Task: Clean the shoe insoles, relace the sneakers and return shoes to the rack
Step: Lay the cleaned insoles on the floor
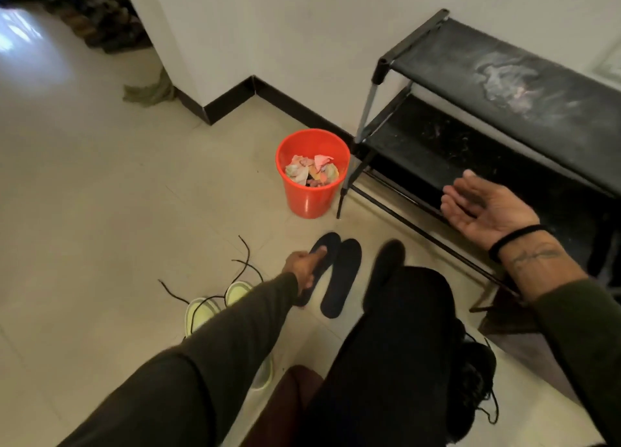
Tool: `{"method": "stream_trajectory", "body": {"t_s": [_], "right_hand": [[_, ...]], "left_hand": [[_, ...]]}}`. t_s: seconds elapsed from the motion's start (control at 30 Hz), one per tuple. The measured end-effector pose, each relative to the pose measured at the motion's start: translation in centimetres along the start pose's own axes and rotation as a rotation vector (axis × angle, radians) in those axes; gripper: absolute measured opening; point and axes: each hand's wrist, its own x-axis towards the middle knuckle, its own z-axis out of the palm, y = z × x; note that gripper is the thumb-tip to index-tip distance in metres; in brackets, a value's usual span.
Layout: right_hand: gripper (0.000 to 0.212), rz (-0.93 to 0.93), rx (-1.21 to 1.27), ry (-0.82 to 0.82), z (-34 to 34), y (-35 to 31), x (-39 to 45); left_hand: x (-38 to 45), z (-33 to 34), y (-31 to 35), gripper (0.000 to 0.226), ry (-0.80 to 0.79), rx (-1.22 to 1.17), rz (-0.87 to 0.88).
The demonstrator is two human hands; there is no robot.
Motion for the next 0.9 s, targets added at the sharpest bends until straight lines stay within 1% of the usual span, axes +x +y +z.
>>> {"method": "stream_trajectory", "body": {"t_s": [0.1, 0.17, 0.27, 0.3, 0.37, 0.43, 0.53, 0.6, 0.67, 0.77, 0.83, 0.9], "right_hand": [[0.032, -0.006, 0.008, 0.009, -3.2, -1.5, -2.5], [0.026, -0.02, 0.015, -0.01, -5.5, -2.3, -4.0], [0.025, -0.048, 0.045, -0.029, -8.3, -2.9, -5.9], [0.025, -0.051, 0.056, -0.032, -9.2, -2.8, -6.4], [0.025, -0.049, 0.082, -0.03, -10.6, -2.4, -6.9], [0.025, -0.03, 0.127, -0.025, -11.9, -1.6, -6.9], [0.03, 0.008, 0.133, -0.005, -12.9, 0.2, -5.8], [0.032, 0.034, 0.089, 0.006, -13.3, 1.6, -4.5], [0.026, 0.068, 0.042, 0.021, -14.0, 3.5, -2.1], [0.013, 0.144, -0.025, 0.094, -15.5, 7.2, 3.0], [0.012, 0.224, -0.064, 0.168, -16.7, 10.7, 6.7], [0.014, 0.345, -0.137, 0.232, -17.3, 15.8, 9.6]], "left_hand": [[-3.3, 1.7, 3.7, 0.045, -0.043, 0.1, 0.121], [-5.9, 3.1, 6.1, 0.042, -0.101, 0.143, 0.187], [-9.4, 4.8, 9.2, 0.042, -0.169, 0.243, 0.306], [-10.8, 5.3, 9.9, 0.037, -0.18, 0.273, 0.346], [-13.0, 6.0, 11.0, 0.03, -0.212, 0.307, 0.375], [-14.2, 6.8, 11.3, 0.035, -0.229, 0.355, 0.378], [-14.3, 8.0, 11.2, 0.041, -0.256, 0.419, 0.362], [-12.9, 9.0, 10.6, 0.04, -0.257, 0.457, 0.334], [-10.5, 10.2, 9.7, 0.039, -0.255, 0.483, 0.295], [-4.9, 12.2, 7.3, 0.042, -0.275, 0.554, 0.202], [-0.3, 14.0, 5.1, 0.043, -0.297, 0.598, 0.115], [4.3, 15.2, 2.1, 0.043, -0.309, 0.612, 0.009]]}}
